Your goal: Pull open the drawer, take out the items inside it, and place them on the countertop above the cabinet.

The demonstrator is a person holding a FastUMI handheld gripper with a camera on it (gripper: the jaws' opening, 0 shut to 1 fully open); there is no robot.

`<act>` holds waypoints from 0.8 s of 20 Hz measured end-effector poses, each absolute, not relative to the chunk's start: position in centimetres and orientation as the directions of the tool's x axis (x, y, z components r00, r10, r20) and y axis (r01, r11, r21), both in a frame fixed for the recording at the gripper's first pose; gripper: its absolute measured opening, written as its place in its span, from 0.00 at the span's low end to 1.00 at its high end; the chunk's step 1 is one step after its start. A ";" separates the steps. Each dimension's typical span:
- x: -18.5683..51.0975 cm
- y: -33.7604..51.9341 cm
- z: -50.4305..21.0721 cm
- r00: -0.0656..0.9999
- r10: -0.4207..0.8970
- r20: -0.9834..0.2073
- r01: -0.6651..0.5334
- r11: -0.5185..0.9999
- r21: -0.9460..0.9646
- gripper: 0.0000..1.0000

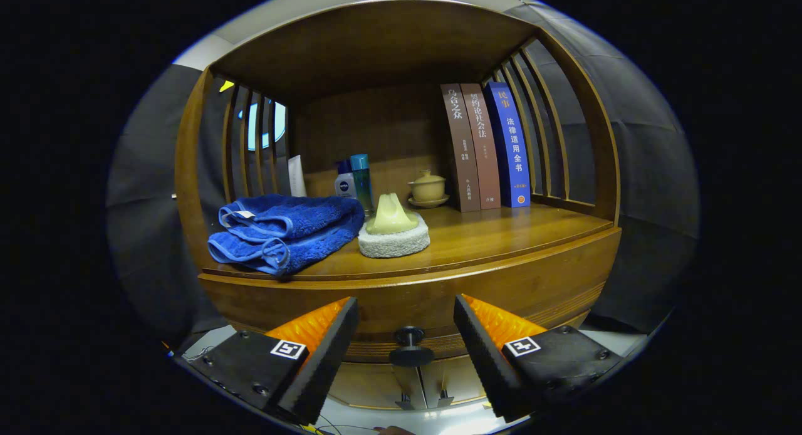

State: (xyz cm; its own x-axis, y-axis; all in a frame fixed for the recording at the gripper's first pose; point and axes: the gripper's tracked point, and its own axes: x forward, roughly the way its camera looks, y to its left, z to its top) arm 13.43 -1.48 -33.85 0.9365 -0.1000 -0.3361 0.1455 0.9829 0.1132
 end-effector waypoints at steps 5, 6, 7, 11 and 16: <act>11.8 -1.5 -27.7 0.954 -0.098 -0.284 0.137 0.983 0.122 0.99; 11.5 -1.5 -25.9 0.957 -0.094 -0.273 0.132 0.984 0.123 0.99; 11.4 -1.5 -24.0 0.961 -0.090 -0.261 0.127 0.984 0.125 0.99; 10.5 -1.5 -15.4 0.981 -0.068 -0.183 0.093 0.986 0.136 0.99; 8.4 -0.8 -9.0 0.982 -0.026 -0.189 0.047 0.993 0.110 0.99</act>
State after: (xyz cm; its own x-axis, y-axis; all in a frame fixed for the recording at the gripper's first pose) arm 8.39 -0.81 -9.01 0.9816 -0.0257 -0.1894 0.0473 0.9928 0.1104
